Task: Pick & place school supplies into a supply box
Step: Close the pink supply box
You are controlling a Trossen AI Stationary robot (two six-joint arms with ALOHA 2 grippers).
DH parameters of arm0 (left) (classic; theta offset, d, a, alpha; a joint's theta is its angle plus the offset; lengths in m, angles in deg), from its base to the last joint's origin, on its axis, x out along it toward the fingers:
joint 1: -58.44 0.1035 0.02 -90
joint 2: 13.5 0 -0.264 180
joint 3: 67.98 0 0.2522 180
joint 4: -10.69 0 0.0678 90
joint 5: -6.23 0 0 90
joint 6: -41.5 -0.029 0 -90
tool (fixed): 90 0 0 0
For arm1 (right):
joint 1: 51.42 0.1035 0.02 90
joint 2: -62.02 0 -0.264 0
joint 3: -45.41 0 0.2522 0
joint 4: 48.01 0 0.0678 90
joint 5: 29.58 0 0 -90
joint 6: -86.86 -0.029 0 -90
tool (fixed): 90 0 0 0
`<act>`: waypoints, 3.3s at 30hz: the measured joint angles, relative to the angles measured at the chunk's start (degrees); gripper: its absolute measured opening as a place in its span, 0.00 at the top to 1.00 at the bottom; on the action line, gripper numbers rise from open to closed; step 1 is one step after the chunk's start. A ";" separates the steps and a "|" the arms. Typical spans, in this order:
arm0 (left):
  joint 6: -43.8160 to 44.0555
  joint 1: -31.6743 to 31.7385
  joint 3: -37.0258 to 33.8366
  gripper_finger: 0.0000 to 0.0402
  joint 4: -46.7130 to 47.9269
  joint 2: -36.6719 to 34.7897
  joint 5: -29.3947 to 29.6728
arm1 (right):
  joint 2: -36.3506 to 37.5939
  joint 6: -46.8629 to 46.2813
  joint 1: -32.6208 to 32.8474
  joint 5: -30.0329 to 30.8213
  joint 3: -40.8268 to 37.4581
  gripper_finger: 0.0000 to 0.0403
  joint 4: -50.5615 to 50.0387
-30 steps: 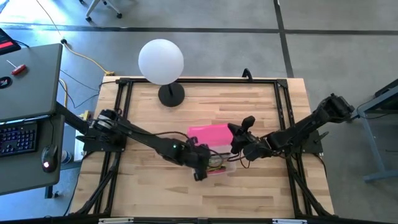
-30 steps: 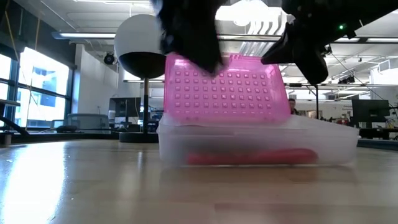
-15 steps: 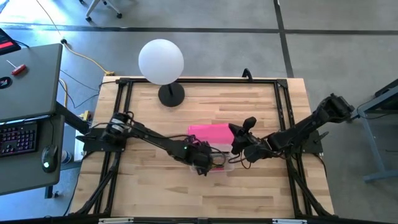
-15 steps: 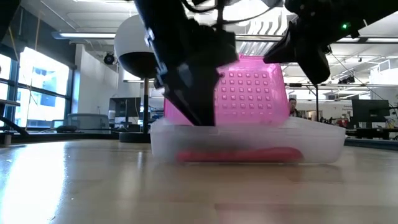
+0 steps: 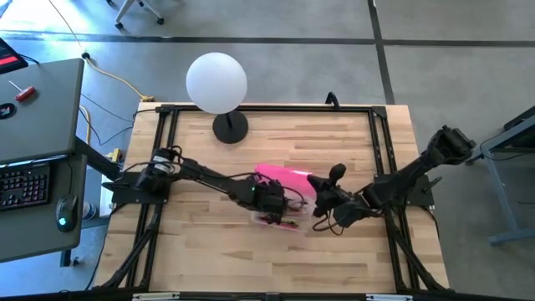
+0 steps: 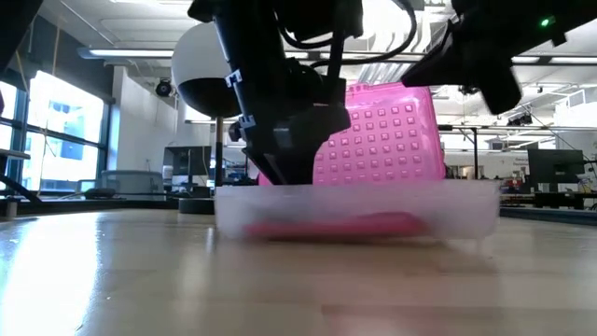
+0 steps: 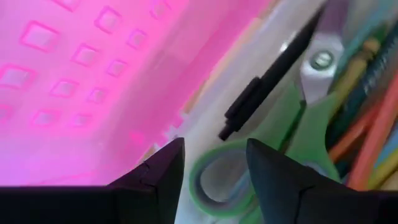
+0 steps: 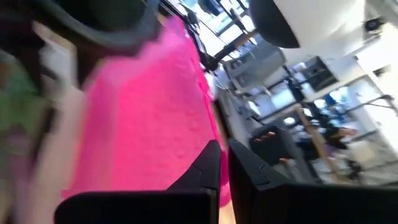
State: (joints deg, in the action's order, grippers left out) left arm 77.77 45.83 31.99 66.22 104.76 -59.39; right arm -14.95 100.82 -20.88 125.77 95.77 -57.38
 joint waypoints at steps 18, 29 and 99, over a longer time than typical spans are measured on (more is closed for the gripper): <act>-0.53 -2.11 -0.09 0.48 -3.20 -5.96 6.05 | 0.04 -9.09 2.63 -3.71 0.11 1.00 -3.08; 1.58 -8.56 -0.02 0.48 6.01 -14.79 0.73 | 0.22 -47.41 2.01 -5.10 0.11 1.00 -23.27; 10.25 -6.35 -24.96 0.48 -14.87 -14.01 -5.54 | 3.41 -45.59 -38.04 -57.26 -24.49 1.00 24.79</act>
State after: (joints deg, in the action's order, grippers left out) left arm 88.02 39.47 7.03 51.35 90.75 -64.94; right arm -11.54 55.23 -58.92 68.51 71.28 -32.59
